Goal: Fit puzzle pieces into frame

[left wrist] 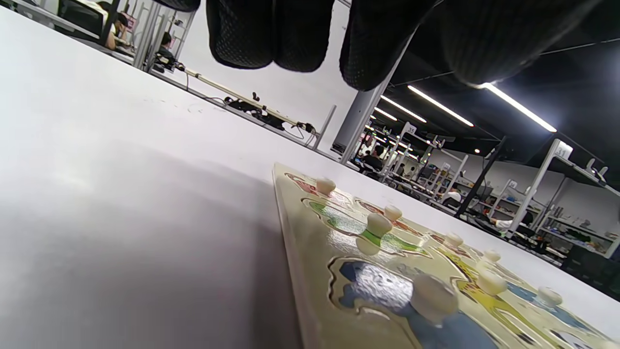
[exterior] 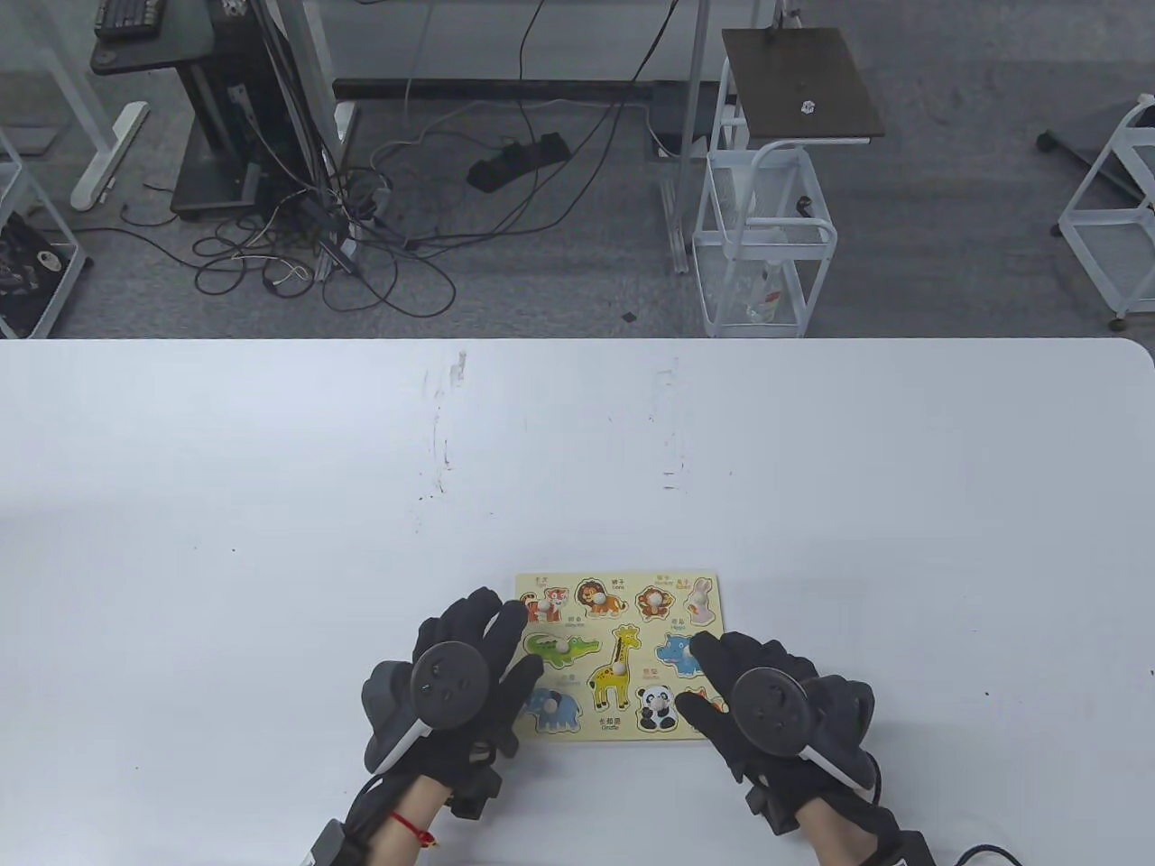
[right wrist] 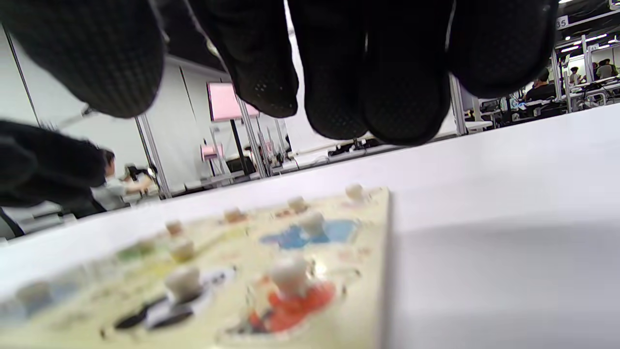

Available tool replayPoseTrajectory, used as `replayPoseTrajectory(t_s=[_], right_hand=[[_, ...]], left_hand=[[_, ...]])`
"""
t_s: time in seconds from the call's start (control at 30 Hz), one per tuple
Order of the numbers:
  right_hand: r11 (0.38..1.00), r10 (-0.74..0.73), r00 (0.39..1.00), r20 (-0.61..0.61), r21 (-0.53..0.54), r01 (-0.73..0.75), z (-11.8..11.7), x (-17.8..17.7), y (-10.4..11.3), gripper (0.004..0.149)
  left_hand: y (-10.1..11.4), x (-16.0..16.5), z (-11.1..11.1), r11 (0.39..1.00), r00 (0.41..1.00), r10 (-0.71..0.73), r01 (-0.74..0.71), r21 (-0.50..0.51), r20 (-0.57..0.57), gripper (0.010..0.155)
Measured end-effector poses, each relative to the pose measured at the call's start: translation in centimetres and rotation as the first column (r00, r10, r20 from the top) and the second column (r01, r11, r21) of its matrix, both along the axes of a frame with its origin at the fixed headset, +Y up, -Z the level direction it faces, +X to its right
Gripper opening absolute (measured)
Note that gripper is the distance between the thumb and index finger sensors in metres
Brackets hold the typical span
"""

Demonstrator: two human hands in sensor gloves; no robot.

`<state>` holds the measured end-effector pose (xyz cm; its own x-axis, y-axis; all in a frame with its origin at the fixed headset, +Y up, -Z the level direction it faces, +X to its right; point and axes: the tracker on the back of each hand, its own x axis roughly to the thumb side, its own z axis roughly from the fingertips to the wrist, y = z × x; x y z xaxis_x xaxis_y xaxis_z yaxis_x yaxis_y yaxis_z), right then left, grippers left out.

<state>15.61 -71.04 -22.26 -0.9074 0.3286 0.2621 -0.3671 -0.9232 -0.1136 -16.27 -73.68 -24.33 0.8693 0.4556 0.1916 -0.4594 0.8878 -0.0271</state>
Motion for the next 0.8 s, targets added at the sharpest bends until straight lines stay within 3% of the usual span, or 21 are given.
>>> replayPoseTrajectory(t_s=[0.33,0.4,0.53,0.8], right_hand=[[0.972,-0.231,0.972,0.042,0.059,0.228,-1.0,2.3,-0.9,0.070],[0.959,-0.281,0.959,0.045,0.043,0.279,-1.6,3.1,-1.5,0.069],[0.927,-0.371,0.927,0.060,-0.031,0.374,-2.6,4.2,-2.6,0.071],[0.931,-0.338,0.937,0.083,-0.115,0.346,-3.5,4.8,-3.9,0.074]], left_hand=[[0.1,-0.4,0.0,0.999,0.998,0.046,-0.045,-0.021,0.037,0.068],[0.1,-0.4,-0.2,0.997,0.995,0.071,-0.072,0.013,0.063,0.067],[-0.3,-0.7,-0.5,0.996,0.993,0.090,-0.089,-0.019,0.073,0.067],[-0.9,-0.4,-0.6,0.997,0.994,0.054,-0.048,-0.061,0.099,0.069]])
